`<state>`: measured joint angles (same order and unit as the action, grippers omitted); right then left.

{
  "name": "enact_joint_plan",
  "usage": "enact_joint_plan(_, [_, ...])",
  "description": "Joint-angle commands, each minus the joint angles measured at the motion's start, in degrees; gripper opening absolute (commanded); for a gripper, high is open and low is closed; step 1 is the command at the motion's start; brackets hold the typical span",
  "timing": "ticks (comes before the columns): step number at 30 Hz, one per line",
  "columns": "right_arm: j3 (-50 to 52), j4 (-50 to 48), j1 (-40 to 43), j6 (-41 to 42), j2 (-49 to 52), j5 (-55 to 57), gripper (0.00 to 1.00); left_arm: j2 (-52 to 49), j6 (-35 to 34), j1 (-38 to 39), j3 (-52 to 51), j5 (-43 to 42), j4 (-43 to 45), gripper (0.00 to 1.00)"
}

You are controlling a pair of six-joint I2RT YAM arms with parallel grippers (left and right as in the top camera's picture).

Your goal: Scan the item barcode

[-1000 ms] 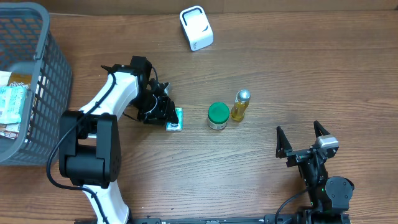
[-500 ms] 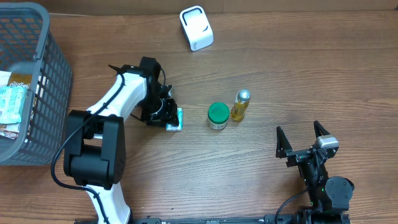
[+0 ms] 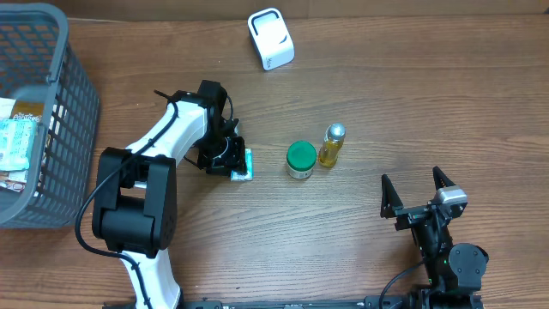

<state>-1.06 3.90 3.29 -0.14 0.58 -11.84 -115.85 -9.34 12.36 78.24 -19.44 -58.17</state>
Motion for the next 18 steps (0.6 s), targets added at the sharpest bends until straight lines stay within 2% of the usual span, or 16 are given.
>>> enact_joint_plan(1, [0.61, -0.33, 0.17, 0.17, -0.42, -0.26, 1.00, -1.03, -1.05, 0.04, -0.15, 0.66, 0.33, 0.41])
enact_joint_plan(18, [0.61, -0.33, 0.17, 0.17, -0.42, -0.26, 1.00, -1.05, -5.73, 0.04, -5.03, 2.49, 4.68, 0.40])
